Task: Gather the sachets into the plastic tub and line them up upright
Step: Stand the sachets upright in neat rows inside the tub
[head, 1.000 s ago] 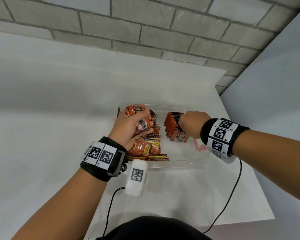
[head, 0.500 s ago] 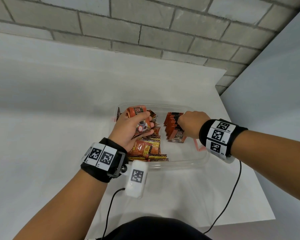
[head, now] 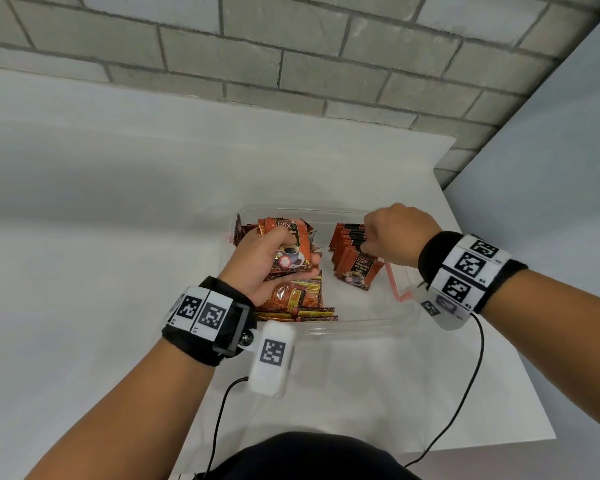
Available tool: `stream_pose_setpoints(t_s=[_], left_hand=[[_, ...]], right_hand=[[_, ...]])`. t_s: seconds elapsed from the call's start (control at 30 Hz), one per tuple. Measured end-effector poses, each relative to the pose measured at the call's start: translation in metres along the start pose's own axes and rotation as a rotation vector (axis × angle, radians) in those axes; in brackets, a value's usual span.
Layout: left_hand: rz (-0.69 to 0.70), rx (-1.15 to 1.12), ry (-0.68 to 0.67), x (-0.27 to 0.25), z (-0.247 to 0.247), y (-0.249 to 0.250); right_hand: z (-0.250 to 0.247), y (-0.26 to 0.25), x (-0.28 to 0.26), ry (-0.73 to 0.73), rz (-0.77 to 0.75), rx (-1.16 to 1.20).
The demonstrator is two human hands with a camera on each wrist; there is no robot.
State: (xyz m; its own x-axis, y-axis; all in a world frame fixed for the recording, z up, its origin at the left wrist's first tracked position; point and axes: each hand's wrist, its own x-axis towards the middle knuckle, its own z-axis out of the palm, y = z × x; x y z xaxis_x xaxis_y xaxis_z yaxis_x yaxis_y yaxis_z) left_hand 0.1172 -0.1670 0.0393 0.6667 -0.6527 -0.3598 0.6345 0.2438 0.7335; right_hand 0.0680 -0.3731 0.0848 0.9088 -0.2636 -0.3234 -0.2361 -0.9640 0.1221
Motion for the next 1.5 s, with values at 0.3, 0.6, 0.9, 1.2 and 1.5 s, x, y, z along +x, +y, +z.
stream_pose_setpoints(t_s=[0.3, 0.6, 0.9, 1.2, 1.5], left_hand=[[-0.03, 0.105, -0.089, -0.003, 0.009, -0.007], [-0.041, 0.174, -0.137, -0.004, 0.012, -0.012], [0.039, 0.27, -0.203, 0.003, 0.012, -0.016], [0.089, 0.34, -0.181, 0.005, 0.012, -0.018], [0.107, 0.15, 0.01, 0.011, -0.001, -0.01]], right_hand=[[0.004, -0.019, -0.042, 0.118, -0.237, 0.838], [0.016, -0.024, -0.05, 0.169, -0.237, 1.085], [0.006, -0.019, -0.046, 0.13, -0.239, 0.96], [-0.003, -0.013, -0.04, 0.128, -0.276, 0.93], [0.005, 0.025, -0.023, -0.056, -0.11, 0.499]])
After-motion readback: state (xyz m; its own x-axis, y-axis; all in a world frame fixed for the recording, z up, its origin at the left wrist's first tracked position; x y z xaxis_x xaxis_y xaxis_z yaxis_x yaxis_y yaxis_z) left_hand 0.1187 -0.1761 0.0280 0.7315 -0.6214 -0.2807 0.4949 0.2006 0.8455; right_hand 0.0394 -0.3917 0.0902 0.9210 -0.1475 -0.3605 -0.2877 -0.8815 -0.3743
